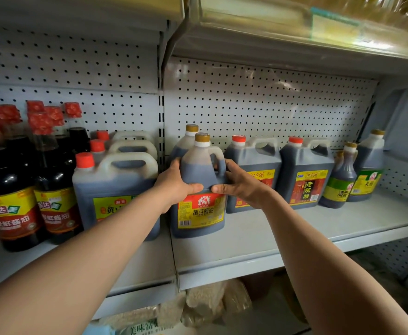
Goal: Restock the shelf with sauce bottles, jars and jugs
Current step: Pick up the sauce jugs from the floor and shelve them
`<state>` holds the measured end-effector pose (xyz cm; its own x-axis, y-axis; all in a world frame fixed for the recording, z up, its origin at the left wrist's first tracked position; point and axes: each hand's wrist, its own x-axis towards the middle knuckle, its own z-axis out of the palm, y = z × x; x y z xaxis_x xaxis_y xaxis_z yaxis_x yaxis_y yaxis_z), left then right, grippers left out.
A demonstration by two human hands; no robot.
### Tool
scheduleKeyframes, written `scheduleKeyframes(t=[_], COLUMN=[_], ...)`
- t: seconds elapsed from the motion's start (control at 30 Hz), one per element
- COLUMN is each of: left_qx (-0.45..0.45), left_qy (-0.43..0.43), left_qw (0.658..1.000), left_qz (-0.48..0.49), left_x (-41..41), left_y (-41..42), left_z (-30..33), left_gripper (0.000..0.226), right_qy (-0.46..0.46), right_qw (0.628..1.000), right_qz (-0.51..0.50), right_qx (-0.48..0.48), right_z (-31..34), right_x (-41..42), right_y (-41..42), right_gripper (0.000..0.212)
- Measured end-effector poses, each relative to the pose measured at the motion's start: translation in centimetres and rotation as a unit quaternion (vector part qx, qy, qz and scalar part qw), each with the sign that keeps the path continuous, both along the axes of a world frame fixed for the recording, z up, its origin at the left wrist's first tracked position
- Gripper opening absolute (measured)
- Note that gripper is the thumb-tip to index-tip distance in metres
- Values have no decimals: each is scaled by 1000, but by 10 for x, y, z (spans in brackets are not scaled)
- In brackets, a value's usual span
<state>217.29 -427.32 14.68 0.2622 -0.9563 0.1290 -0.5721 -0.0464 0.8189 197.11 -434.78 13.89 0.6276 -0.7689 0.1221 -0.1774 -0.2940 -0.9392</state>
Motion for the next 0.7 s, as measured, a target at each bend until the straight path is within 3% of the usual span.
scheduleKeyframes(t=[0.2, 0.3, 0.4, 0.5, 0.7], left_qx=[-3, 10, 6, -3, 32], left_qy=[-22, -82, -78, -63, -103], left_qw=[999, 994, 992, 993, 984], left_qz=[38, 76, 97, 104, 142], left_x=[-15, -28, -34, -33, -12], left_y=[14, 31, 58, 92, 173], left_z=[4, 8, 7, 1, -29], left_gripper=[93, 86, 81, 77, 74], right_qy=[6, 20, 44, 94, 275], right_qw=[997, 989, 973, 953, 909], right_qz=[-71, -146, -211, -260, -195], right_qx=[4, -30, -79, -126, -245], right_z=[-5, -11, -4, 2, -6], right_x=[0, 2, 2, -9, -15], right_y=[24, 40, 74, 105, 162], right_gripper=[64, 83, 93, 74, 83])
